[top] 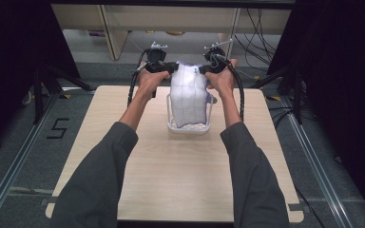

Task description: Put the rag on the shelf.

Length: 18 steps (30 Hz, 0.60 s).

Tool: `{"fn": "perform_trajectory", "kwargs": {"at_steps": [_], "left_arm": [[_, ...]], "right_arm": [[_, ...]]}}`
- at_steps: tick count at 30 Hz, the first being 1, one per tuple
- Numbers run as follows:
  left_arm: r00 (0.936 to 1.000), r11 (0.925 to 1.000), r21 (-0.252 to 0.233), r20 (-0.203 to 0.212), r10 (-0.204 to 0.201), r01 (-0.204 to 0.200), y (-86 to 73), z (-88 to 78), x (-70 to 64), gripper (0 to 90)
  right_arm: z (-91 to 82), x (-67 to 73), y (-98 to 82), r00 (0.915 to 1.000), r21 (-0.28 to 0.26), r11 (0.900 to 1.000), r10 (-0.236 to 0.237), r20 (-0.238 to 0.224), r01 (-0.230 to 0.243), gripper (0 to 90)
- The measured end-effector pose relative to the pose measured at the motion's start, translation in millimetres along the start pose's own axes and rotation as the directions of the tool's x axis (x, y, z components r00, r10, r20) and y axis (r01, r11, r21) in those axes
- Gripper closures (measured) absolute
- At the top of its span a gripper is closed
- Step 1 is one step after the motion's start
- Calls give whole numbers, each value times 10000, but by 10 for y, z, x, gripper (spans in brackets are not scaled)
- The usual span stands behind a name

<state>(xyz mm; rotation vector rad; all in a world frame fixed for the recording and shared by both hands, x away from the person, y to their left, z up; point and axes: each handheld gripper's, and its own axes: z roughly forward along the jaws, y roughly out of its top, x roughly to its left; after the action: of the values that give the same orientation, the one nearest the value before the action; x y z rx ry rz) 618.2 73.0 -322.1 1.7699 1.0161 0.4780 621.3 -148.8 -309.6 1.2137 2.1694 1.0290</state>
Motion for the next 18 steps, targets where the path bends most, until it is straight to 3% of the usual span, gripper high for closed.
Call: {"fn": "perform_trajectory", "kwargs": {"at_steps": [4, 9, 11, 12, 14, 18], "left_arm": [[10000, 9989, 467, 12, -28, 27, -86, 50, 12, 789], [9998, 9976, 676, 120, -160, 151, -166, 76, 45, 788], [9989, 9957, 873, 324, -347, 318, -188, 83, 63, 723], [9986, 9963, 740, 253, -459, 439, -195, 81, 57, 683], [9990, 9959, 857, 327, -320, 290, -199, 63, 68, 682], [9988, 9933, 1111, 315, -365, 328, -204, 5, 90, 662]], "right_arm": [[49, -12, -41, 9998, 253, 9995, 175, -69, -173, 820], [120, -10, -78, 9998, 783, 9968, -191, 60, 186, 776], [153, -3, -101, 9999, 842, 9964, -102, -7, 103, 753], [161, 0, -110, 10000, 902, 9959, -26, 30, 23, 734], [171, -9, -122, 9999, 887, 9960, 67, 149, -80, 656], [129, -46, -139, 9993, 880, 9955, 341, 176, -355, 637]]}}
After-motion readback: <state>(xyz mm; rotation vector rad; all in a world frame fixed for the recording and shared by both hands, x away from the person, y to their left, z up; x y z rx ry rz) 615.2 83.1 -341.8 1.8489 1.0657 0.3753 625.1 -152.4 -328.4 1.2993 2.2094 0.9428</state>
